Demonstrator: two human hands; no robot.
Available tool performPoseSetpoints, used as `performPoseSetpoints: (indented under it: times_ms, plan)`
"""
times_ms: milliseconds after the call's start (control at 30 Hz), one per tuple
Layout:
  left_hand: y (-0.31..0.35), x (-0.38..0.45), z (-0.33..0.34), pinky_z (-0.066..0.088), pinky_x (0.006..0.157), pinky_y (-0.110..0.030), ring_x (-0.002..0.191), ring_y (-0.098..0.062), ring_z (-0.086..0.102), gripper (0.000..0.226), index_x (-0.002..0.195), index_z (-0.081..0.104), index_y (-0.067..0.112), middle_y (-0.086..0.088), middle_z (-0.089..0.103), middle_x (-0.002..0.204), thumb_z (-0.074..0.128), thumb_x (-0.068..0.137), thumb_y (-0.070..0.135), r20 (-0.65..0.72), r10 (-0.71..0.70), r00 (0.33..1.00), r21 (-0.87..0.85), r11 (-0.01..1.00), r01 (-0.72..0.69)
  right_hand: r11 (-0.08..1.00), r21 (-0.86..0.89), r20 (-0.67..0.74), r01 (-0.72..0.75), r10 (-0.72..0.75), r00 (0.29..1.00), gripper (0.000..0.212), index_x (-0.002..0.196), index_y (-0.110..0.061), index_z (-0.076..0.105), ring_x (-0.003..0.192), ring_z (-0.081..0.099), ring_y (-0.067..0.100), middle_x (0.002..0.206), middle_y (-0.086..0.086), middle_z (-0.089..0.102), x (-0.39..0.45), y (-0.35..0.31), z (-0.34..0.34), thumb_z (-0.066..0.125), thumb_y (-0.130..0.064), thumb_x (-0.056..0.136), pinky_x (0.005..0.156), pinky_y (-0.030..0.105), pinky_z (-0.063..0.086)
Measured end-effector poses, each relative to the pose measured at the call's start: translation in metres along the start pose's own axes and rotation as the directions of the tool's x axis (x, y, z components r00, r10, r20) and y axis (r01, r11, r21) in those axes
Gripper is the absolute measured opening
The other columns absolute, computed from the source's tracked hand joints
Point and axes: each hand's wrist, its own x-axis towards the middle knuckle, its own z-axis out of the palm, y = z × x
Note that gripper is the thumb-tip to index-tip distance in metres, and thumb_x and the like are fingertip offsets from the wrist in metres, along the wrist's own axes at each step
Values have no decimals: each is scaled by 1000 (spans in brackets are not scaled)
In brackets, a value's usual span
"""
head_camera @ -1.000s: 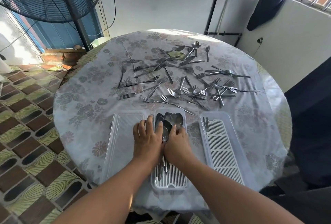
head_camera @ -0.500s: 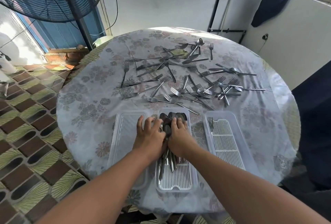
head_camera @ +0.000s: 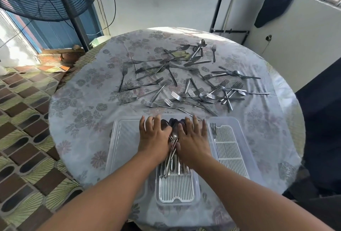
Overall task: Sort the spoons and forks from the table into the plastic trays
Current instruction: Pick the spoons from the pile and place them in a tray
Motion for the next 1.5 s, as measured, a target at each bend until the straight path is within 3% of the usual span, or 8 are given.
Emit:
performPoseSetpoints:
  times_ms: [300,433,633,800,1000,1200,1333,1500]
  plan:
    - [3,9,-2,-21,118,-59,152,-42,-3,70,154,34,41,-15,-4,168,42,92,74,112,-3,994,35,999,-1,975,169,-13,-148,152,988,72,164,-29,7,155,-17,40,170,15,-5,-2,9,5,27,-62,103,116,57,-28]
    - [8,9,1,-19,118,-59,150,-42,0,64,149,36,38,-15,2,166,39,95,70,83,54,995,8,998,-54,975,152,74,-162,152,986,68,163,-40,-8,151,-31,41,168,15,-26,2,12,4,23,-57,105,103,56,-38]
    - [-2,14,2,-15,119,-57,149,-40,3,54,147,39,41,-15,8,164,39,98,64,95,46,994,-35,998,-43,960,225,90,-165,148,985,66,162,-41,-2,154,-17,44,170,17,-13,12,11,-3,30,-52,106,120,63,-15]
    - [4,36,-17,18,115,-46,134,-31,22,44,140,53,37,-7,32,150,51,98,51,-17,-65,998,-264,963,58,910,408,-127,-68,131,983,60,157,-32,28,143,20,35,155,12,24,19,28,-22,43,-51,103,121,49,18]
    - [46,84,-50,48,87,-39,105,-28,53,18,105,71,24,-4,64,106,60,96,35,-146,-215,966,-602,794,85,569,822,-232,20,303,925,32,129,-19,66,112,58,23,120,7,58,52,77,-46,63,-31,99,99,36,47]
    - [132,142,-81,52,69,-35,81,-25,65,16,94,68,19,-2,71,88,57,98,31,-113,-346,931,-763,631,142,356,933,-195,56,366,910,14,100,-19,70,76,64,6,85,-6,71,80,161,-66,64,-32,98,66,16,44]
    - [189,188,-98,42,65,-31,81,-26,63,16,92,67,20,-1,68,85,58,97,32,-86,-470,879,-790,569,227,158,987,-73,12,386,920,21,97,-24,71,77,67,17,83,-5,73,106,224,-68,62,-42,96,75,37,53]
    - [236,231,-110,50,72,-33,85,-24,62,14,96,67,21,1,68,90,57,98,30,-49,-572,819,-800,513,311,74,997,-12,-12,316,949,16,88,-25,68,75,64,17,79,-3,68,132,295,-72,64,-38,97,74,39,53]
